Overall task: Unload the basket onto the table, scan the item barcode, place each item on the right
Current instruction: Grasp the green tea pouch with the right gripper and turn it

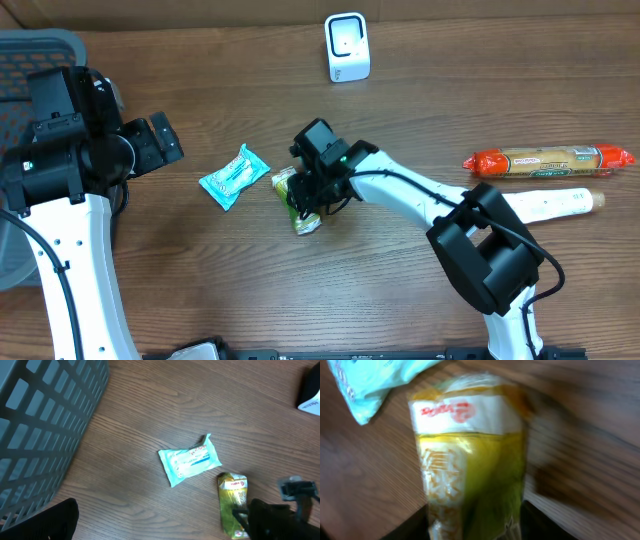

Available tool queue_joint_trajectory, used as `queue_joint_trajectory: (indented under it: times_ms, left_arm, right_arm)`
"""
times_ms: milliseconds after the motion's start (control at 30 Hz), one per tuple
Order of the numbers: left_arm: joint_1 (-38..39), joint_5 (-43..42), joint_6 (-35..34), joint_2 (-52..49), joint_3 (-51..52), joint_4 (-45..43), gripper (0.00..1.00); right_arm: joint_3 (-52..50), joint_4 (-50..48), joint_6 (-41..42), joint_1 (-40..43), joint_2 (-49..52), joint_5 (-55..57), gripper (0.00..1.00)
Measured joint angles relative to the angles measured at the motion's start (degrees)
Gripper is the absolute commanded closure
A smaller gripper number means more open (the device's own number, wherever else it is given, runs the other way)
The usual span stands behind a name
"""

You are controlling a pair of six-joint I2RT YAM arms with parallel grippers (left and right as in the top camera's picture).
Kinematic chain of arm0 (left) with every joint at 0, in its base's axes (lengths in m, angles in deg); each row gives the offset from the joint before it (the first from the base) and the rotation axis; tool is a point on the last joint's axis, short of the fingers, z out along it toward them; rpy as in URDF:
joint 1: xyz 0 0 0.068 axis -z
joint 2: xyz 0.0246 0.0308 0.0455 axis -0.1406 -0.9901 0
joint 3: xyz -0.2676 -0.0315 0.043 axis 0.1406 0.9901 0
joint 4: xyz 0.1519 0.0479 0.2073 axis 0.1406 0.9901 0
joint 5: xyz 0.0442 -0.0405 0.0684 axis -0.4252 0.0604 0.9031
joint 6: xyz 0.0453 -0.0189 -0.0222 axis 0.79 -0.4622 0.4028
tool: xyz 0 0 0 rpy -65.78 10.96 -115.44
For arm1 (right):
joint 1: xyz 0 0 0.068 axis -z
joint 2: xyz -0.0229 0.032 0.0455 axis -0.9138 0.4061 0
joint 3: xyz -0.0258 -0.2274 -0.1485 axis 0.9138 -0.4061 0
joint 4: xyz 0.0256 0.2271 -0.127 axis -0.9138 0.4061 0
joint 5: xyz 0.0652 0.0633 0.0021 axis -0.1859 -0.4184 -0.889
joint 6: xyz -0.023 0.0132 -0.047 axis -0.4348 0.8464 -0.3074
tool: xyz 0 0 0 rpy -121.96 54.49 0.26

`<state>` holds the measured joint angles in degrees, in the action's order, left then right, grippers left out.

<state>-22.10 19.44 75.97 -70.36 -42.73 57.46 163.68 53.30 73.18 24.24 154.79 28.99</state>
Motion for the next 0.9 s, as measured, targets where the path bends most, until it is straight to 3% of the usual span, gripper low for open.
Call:
queue_joint_trajectory:
  times_ms: [300, 467, 733, 900]
  left_arm:
    - [0.0, 0.0, 0.0, 0.0, 0.0, 0.0, 0.00]
    - [0.0, 0.0, 0.0, 0.0, 0.0, 0.0, 0.00]
    - [0.0, 0.0, 0.0, 0.0, 0.0, 0.0, 0.00]
    - [0.0, 0.0, 0.0, 0.0, 0.0, 0.0, 0.01]
  right_arm:
    - [7.6, 13.9, -11.4, 7.6, 0.0, -4.3, 0.37]
    - [8.0, 16.5, -15.2, 10.5, 0.0, -4.5, 0.41]
    - [8.0, 19.7, -7.3, 8.1, 0.0, -2.4, 0.46]
    - [8.0, 19.7, -4.3, 1.2, 0.2, -1.7, 0.45]
